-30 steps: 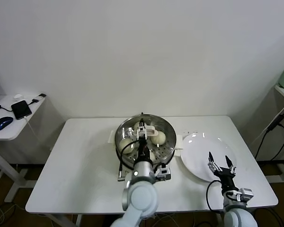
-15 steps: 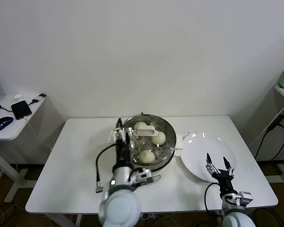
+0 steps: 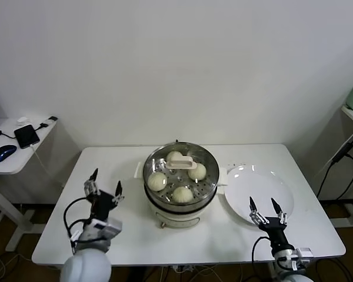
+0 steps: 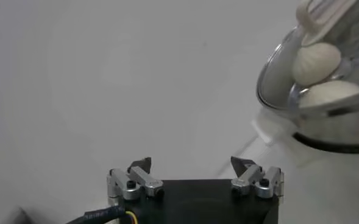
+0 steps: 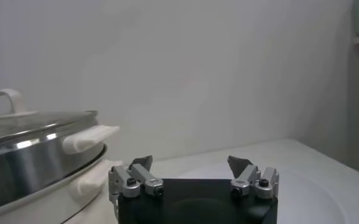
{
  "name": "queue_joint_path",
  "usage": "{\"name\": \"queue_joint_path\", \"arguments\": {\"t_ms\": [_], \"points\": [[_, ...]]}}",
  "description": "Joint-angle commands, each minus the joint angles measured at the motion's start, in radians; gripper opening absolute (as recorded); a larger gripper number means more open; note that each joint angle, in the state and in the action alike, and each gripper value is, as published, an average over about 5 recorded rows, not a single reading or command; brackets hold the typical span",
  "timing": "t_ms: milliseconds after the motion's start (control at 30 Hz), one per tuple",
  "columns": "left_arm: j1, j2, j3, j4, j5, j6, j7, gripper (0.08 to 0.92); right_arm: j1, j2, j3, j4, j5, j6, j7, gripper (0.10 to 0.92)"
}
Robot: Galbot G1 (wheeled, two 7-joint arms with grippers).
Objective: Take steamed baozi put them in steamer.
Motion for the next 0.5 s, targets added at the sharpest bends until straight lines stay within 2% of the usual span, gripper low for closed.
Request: {"name": "queue_joint_path", "arguments": {"t_ms": [33,333,500], "points": [[0.214,0.005,-0.165,0.057,-0.861,-0.185,-0.058,0.823,-0.12,0.007,0.007,0.115,-0.052,-0.069,-0.017,0.823],[0.328,0.02,-0.083,0.048,-0.946,-0.209,-0.067,0.823,-0.213,-0.023,0.006,0.192,-0.101,-0.083,-0.038,0.823],[0.387,0.03,-0.011,0.01,-0.887,-0.25,-0.101,0.823,-0.228,-0.033,0.01,0.218,-0.083,-0.12,-0.034,0.823]]}}
